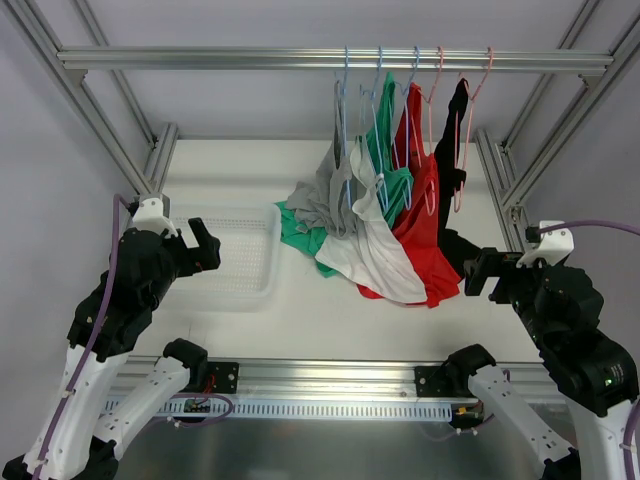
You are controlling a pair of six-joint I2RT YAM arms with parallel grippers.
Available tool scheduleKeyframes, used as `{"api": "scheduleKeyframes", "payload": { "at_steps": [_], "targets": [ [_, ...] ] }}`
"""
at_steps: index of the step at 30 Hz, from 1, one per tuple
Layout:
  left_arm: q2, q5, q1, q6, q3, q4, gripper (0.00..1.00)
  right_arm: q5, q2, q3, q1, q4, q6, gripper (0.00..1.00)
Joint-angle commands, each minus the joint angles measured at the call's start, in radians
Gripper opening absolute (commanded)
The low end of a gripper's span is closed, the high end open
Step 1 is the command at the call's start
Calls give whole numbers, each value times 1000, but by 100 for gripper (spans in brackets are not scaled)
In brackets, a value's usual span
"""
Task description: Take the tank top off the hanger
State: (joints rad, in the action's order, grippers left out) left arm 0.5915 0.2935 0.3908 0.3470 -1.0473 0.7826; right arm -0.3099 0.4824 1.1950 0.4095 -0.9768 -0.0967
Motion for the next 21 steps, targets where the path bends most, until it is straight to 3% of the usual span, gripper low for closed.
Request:
{"api": "scheduleKeyframes", "payload": {
  "at_steps": [1, 3, 8, 12, 14, 18, 21],
  "targets": [
    [2, -19, -10, -13, 6, -19, 99, -32, -10, 3, 5, 26, 3, 99],
    [2, -22, -10, -11, 4, -17, 99, -28, -18, 14, 5, 27, 11, 100],
    [2, -11, -10, 0, 15, -20, 99, 228, -80, 14, 5, 188, 41, 99],
    [4, 7, -10, 4, 36, -22, 99, 472, 51, 162, 3, 219, 94, 99],
    [2, 21, -10, 12, 61, -23, 98, 575, 206, 296, 3, 208, 153, 100],
    [4, 35, -12, 18, 104, -29, 99, 543, 454, 515, 25, 150, 177, 99],
    [1, 15, -10, 17, 115, -31, 99, 330, 603, 656, 153, 126, 148, 89]
  ]
}}
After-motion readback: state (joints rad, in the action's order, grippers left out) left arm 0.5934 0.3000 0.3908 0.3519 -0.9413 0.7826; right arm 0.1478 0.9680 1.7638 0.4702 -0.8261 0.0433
